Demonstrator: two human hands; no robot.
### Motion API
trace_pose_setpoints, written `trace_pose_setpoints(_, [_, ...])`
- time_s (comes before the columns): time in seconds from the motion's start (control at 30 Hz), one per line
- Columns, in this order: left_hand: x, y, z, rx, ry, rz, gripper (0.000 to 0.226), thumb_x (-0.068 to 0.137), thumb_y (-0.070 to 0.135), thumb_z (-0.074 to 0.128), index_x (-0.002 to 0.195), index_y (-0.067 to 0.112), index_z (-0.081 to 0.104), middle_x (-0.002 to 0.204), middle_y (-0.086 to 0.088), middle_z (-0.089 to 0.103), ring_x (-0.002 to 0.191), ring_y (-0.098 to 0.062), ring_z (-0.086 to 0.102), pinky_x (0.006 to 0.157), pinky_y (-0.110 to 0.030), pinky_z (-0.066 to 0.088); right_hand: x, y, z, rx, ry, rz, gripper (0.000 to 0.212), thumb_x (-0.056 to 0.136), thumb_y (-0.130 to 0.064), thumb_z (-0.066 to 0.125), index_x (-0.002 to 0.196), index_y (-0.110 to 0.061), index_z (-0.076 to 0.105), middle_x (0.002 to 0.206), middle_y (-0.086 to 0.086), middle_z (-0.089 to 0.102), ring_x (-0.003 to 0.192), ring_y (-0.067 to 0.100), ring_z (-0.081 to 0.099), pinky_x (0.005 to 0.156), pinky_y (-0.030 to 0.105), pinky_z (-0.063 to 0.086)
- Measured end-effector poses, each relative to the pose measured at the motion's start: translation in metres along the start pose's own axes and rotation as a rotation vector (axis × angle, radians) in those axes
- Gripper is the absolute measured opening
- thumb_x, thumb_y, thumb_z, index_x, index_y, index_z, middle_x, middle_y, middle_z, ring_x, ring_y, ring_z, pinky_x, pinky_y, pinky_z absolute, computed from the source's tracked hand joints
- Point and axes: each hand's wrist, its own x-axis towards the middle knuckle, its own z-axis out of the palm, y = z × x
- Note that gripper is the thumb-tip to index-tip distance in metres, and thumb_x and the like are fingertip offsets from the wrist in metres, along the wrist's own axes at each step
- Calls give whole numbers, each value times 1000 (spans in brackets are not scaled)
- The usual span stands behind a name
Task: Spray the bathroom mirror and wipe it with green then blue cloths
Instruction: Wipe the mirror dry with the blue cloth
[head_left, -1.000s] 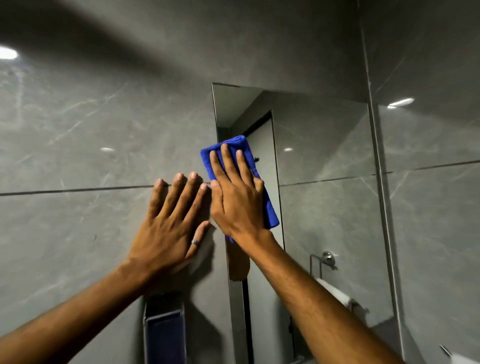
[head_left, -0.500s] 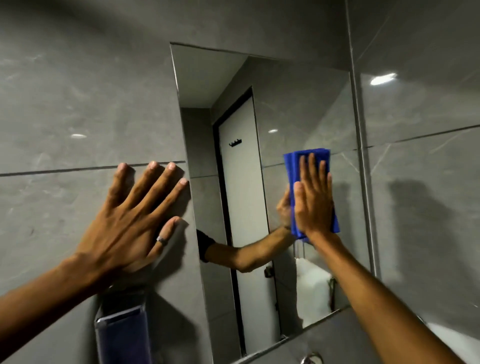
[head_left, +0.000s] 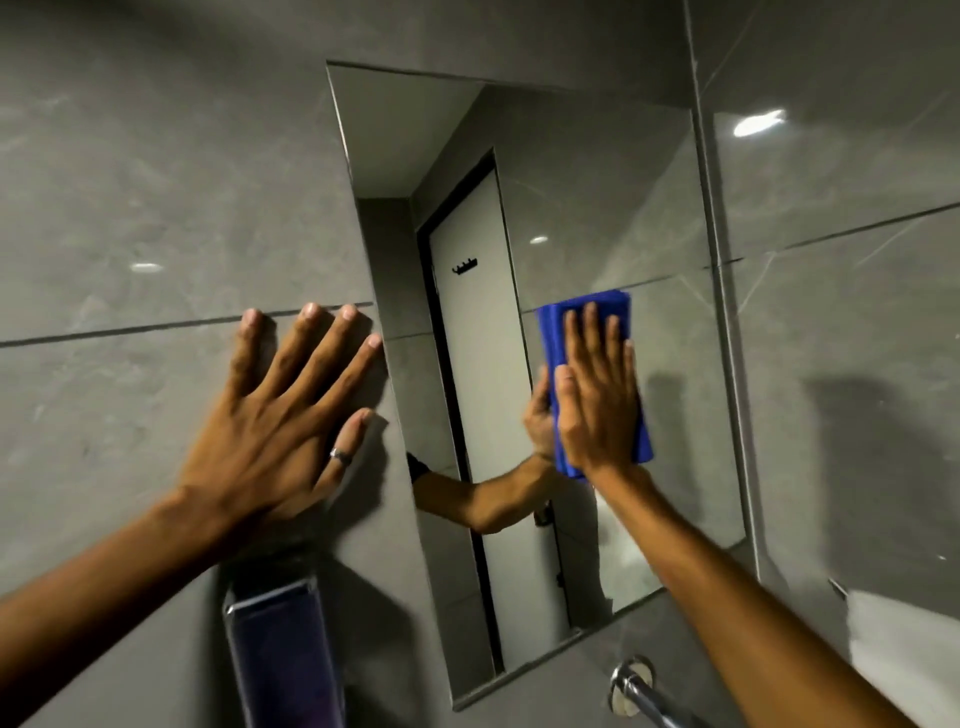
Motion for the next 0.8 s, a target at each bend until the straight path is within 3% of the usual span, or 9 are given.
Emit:
trace_pose_setpoints(0.17, [-2,0,-5,-26,-50,4,72,103,54,21,167,21,13,176,-11,11,163,-34,6,129,-67,6,-66,-93,21,-12,-33,-158,61,102,-43,19,161,-25,14,170,3,16,158,28,10,127,55,11])
trace_pose_setpoints(0.33, [-7,-2,-8,-35,-84,43,72,103,55,20,166,21,15,175,-11,12,163,-35,7,130,-63,2,-124,-119,32,11,-143,-234,59,105,-42,18,161,-27,10,172,-4,3,159,27,3,128,54,2])
trace_pose_setpoints(0.4, [-14,-4,-7,-20,-105,89,73,102,56,19,166,22,14,175,-11,11,163,-35,6,131,-62,1,-142,-112,34,-2,-159,-246,59,105,-41,20,161,-26,12,172,-3,5,159,27,5,127,55,4])
trace_pose_setpoints(0.57, [-22,-10,-9,10,-142,176,72,102,57,18,165,22,21,174,-15,18,161,-39,14,127,-69,15,-163,-66,32,-19,-149,-220,59,103,-42,23,160,-24,20,171,-1,14,158,28,12,127,54,7])
trace_pose_setpoints(0.7, [-22,-6,-13,13,-120,167,73,100,55,24,163,20,27,172,-17,21,160,-42,17,126,-70,16,-160,-2,24,17,-125,-62,61,102,-41,21,160,-22,20,170,1,18,157,30,15,125,57,16])
trace_pose_setpoints(0.8, [-22,-5,-11,1,-81,167,73,100,55,24,163,19,28,172,-18,22,160,-42,18,126,-70,14,-152,54,14,47,-85,81,60,103,-40,20,161,-24,15,171,-2,12,158,27,16,127,53,15])
